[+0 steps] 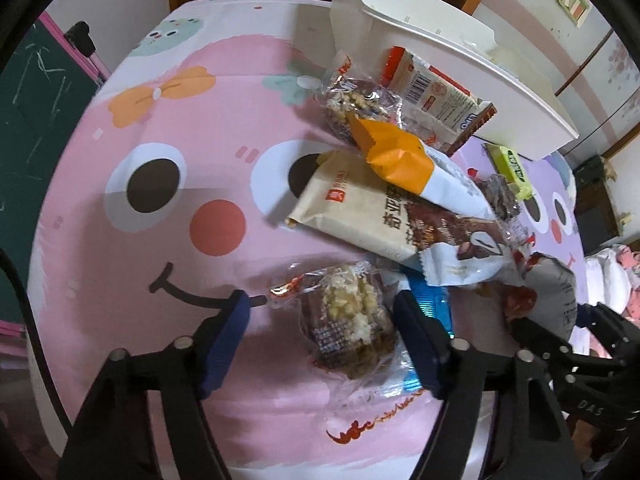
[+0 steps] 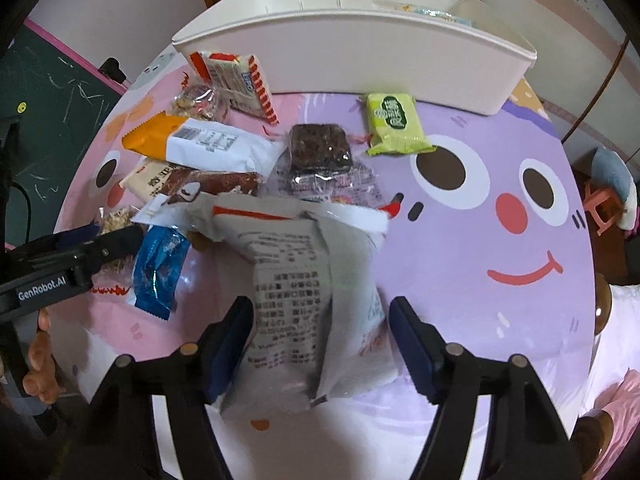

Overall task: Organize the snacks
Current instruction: 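Grasp the small nut snack bag with the left tool while the right grasps the white wrapper bag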

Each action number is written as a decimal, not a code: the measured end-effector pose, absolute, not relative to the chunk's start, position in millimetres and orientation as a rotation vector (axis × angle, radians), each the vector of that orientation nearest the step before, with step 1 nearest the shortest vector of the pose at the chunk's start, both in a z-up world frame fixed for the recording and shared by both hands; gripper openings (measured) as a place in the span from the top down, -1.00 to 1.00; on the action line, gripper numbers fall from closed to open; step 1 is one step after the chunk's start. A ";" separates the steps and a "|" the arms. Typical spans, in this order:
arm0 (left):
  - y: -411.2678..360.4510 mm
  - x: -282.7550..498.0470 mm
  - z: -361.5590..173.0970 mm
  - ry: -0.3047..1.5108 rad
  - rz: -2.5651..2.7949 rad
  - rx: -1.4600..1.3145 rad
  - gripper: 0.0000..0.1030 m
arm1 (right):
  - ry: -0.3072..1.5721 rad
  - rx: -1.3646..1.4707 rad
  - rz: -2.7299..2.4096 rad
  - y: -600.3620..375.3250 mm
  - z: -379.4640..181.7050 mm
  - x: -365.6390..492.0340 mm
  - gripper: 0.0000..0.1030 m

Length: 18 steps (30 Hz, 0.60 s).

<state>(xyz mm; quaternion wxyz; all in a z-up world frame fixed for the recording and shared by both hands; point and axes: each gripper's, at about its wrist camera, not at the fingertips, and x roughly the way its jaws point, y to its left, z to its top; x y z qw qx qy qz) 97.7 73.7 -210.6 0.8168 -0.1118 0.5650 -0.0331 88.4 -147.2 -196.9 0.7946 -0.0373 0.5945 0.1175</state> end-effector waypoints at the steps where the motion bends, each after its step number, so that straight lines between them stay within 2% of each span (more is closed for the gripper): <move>1: 72.5 97.6 -210.0 1.201 -0.075 -0.238 -0.29 | 1.278 -0.080 0.253 -147.3 -197.3 88.5 -0.34; 3: 70.2 97.1 -208.4 1.198 -0.096 -0.252 -0.04 | 1.275 -0.081 0.254 -148.1 -197.3 88.5 -0.34; 12: 60.1 94.7 -208.5 1.198 -0.101 -0.248 0.02 | 1.266 -0.090 0.256 -146.4 -197.2 86.8 -0.33; 16: 60.5 94.1 -208.2 1.196 -0.106 -0.252 -0.09 | 1.266 -0.094 0.257 -147.5 -197.1 86.5 -0.33; 18: 56.3 93.8 -208.8 1.208 -0.122 -0.236 -0.36 | 1.267 -0.098 0.254 -147.3 -197.1 86.3 -0.33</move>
